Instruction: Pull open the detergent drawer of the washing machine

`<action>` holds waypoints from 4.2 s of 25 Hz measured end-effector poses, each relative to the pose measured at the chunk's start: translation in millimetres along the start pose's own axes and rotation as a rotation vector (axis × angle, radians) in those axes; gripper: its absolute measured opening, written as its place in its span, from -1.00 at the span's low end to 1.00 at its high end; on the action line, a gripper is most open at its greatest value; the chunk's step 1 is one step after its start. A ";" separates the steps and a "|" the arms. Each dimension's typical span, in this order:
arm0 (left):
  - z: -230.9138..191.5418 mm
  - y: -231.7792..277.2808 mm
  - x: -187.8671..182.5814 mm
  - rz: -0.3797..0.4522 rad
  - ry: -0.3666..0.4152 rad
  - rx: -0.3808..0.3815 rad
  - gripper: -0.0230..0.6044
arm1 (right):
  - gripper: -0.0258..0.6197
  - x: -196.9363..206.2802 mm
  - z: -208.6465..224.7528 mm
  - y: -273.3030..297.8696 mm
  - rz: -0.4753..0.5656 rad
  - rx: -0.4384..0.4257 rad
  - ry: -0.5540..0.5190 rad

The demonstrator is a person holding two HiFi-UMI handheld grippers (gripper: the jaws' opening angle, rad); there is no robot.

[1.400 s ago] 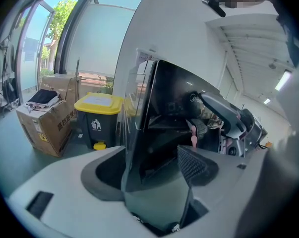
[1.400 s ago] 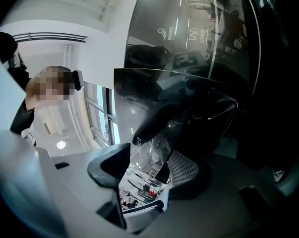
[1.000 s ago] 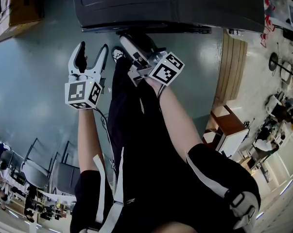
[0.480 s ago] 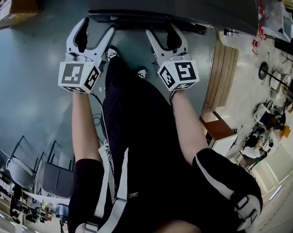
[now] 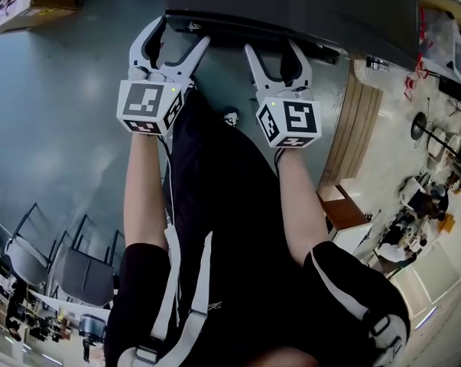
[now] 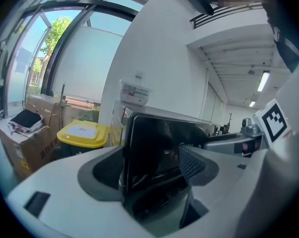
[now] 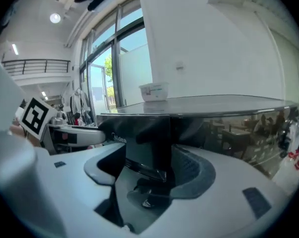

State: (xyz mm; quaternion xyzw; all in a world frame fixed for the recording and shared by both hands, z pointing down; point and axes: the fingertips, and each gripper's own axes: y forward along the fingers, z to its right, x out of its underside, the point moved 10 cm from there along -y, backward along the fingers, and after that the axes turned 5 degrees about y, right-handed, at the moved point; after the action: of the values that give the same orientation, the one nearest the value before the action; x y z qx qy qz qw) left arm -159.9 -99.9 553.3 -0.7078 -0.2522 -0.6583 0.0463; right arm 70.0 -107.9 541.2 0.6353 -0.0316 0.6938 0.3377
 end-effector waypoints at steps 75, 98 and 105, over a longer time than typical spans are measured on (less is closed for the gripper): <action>4.3 -23.7 -18.6 -0.161 0.006 0.108 0.05 | 0.00 -11.3 -13.1 -10.9 -0.142 -0.109 -0.084; 3.0 -12.0 -18.4 -0.207 0.021 0.157 0.08 | -0.10 -19.7 -15.2 -8.6 -0.180 -0.041 -0.051; 7.1 -15.0 -18.0 -0.217 0.027 0.149 0.08 | -0.11 -11.7 -14.8 -13.7 -0.180 -0.057 -0.049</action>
State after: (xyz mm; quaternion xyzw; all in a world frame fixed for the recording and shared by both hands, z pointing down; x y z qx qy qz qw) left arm -159.8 -89.4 531.2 -0.6618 -0.3750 -0.6484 0.0306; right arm 63.8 -95.4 522.5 0.6423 -0.0023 0.6439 0.4156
